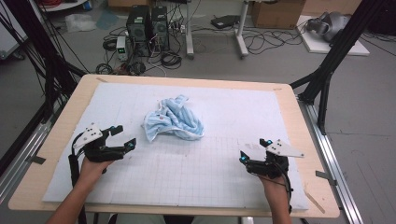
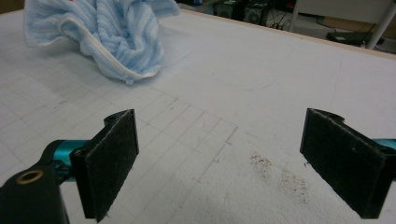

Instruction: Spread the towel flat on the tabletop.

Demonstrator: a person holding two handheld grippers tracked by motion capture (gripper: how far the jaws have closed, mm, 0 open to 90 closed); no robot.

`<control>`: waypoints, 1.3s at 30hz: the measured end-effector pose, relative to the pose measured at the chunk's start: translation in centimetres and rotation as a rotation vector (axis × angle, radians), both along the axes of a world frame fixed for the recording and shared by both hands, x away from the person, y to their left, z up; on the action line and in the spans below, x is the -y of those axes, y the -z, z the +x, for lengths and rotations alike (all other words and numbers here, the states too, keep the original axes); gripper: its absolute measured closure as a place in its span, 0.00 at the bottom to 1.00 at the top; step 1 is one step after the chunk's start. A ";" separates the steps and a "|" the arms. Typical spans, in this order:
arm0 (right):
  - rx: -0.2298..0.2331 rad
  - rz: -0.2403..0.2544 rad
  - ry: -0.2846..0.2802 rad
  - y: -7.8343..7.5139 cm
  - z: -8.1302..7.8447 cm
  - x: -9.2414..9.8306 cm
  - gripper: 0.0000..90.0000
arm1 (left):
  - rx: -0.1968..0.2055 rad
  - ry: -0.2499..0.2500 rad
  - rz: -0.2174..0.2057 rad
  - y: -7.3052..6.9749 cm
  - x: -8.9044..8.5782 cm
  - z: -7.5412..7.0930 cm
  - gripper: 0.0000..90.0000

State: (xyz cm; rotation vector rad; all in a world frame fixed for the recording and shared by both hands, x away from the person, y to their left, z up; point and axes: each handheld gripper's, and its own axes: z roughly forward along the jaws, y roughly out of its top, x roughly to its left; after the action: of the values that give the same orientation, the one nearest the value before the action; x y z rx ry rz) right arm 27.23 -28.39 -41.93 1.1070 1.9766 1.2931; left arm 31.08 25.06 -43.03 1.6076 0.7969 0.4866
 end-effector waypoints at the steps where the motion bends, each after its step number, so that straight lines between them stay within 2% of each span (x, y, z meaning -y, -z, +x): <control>1: 0.004 -0.001 -0.003 0.0 0.0 0.0 0.12 | -0.001 -0.001 -0.002 0.0 0.0 0.0 0.20; 16: 0.002 -0.011 -0.032 0.5 0.2 -0.5 0.12 | -0.010 0.001 -0.003 0.2 0.3 0.3 0.20; 27: -0.022 0.027 -0.059 0.7 0.4 -1.1 0.12 | -0.018 0.004 -0.004 0.2 0.3 0.3 0.21; 29: -0.028 0.038 -0.073 0.7 0.5 -1.8 0.12 | -0.017 0.008 -0.001 0.3 0.3 0.3 0.22; 32: -0.020 0.023 -0.092 0.6 0.5 -2.6 0.12 | -0.019 0.009 0.002 0.2 0.3 0.2 0.22; 39: -0.021 0.026 -0.141 0.3 1.3 -4.7 0.12 | -0.021 -0.002 0.002 0.3 0.0 0.1 0.22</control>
State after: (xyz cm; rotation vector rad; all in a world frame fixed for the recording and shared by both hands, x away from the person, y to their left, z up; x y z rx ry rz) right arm 28.54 -23.66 -42.23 1.0121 2.0914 1.3872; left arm 31.19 25.06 -43.30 1.6167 0.8142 0.4727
